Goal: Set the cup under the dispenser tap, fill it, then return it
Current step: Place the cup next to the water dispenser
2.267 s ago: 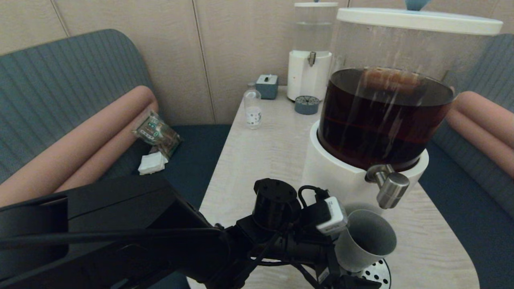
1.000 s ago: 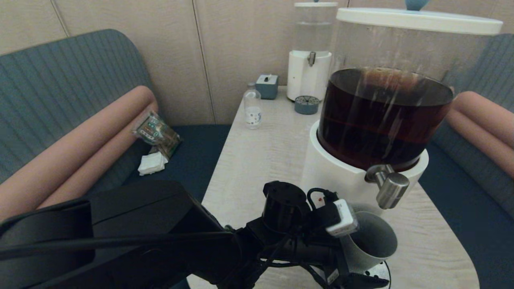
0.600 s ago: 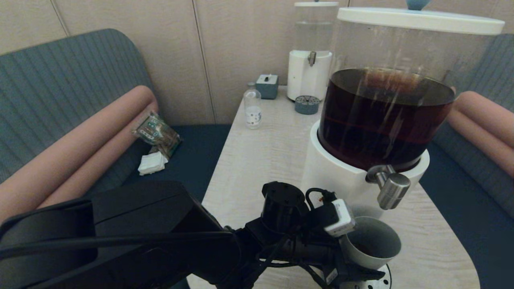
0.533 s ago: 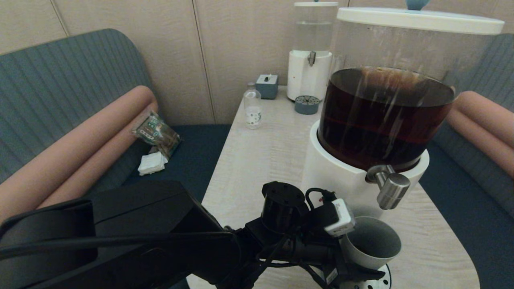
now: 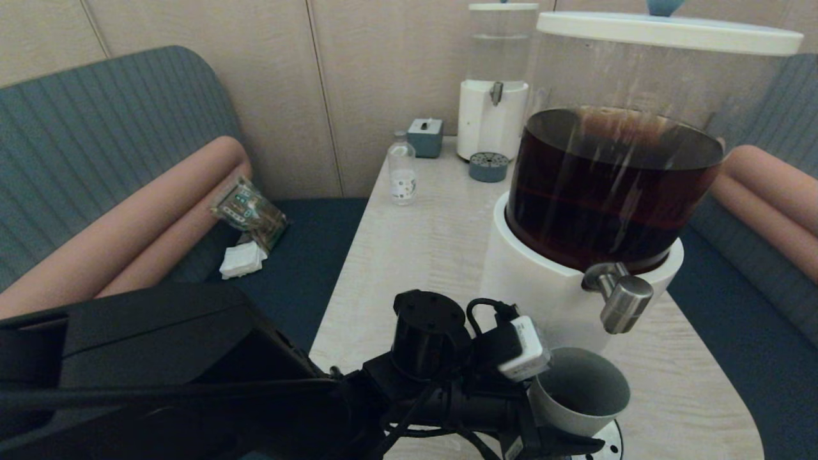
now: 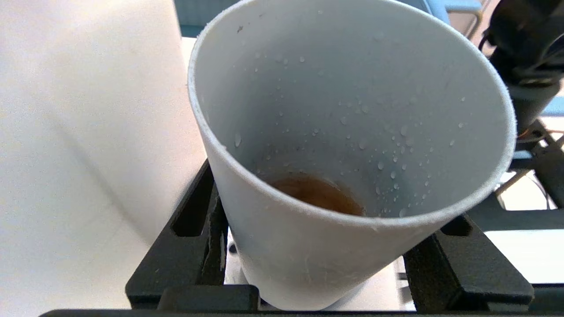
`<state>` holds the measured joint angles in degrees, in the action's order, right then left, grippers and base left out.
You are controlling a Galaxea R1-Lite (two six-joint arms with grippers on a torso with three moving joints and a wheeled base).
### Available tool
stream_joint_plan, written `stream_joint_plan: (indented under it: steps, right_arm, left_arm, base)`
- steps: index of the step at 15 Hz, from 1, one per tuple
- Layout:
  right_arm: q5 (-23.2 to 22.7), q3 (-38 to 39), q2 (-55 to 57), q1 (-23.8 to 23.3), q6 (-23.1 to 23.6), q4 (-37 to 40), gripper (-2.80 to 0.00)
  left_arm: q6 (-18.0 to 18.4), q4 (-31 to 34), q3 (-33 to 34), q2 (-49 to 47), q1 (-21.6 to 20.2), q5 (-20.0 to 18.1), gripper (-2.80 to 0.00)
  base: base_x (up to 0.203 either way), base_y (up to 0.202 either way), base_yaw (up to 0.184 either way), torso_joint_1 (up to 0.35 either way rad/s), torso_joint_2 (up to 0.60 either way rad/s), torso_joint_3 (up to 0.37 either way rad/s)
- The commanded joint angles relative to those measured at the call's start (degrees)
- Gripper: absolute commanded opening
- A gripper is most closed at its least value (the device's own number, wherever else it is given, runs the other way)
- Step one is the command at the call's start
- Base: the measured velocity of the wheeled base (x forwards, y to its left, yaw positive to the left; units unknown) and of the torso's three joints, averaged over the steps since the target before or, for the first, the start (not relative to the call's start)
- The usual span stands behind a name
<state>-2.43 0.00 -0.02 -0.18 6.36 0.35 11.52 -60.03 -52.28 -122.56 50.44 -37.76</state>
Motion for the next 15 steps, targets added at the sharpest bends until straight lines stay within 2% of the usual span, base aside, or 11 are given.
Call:
stream_joint_plan:
  steps: [1,4,7,10,15]
  right_arm:
    - [-0.04,0.53,-0.15,0.04,0.05,0.0,-2.8]
    - [-0.05,0.53,-0.18,0.01,0.05,0.0,-2.8]
    - [-0.12,0.53,-0.15,0.01,0.05,0.0,-2.8]
    - [-0.04,0.53,-0.23,0.01,0.05,0.0,-2.8]
    - [-0.06,0.53,-0.19,0.01,0.05,0.0,-2.8]
  left_arm:
    - [-0.16,-0.47,2.92,4.33,-0.02,0.5,-2.8]
    - [-2.58,-2.36,8.93,8.45,-0.1,4.97,-2.8]
    - [-7.85,-8.12,12.77,11.42,-1.47,9.18,-2.8]
    - [-9.35,-8.65,16.17,14.78,-5.6,12.6,-2.8]
    - [-9.67,-8.64,17.39,17.95,-17.58,13.39,-2.8]
  base:
    - [0.0,0.0,0.0,0.0,0.0,0.0]
    - [0.0,0.0,0.0,0.0,0.0,0.0]
    - [0.0,0.0,0.0,0.0,0.0,0.0]
    - [0.0,0.0,0.0,0.0,0.0,0.0]
    - [0.0,0.0,0.0,0.0,0.0,0.0]
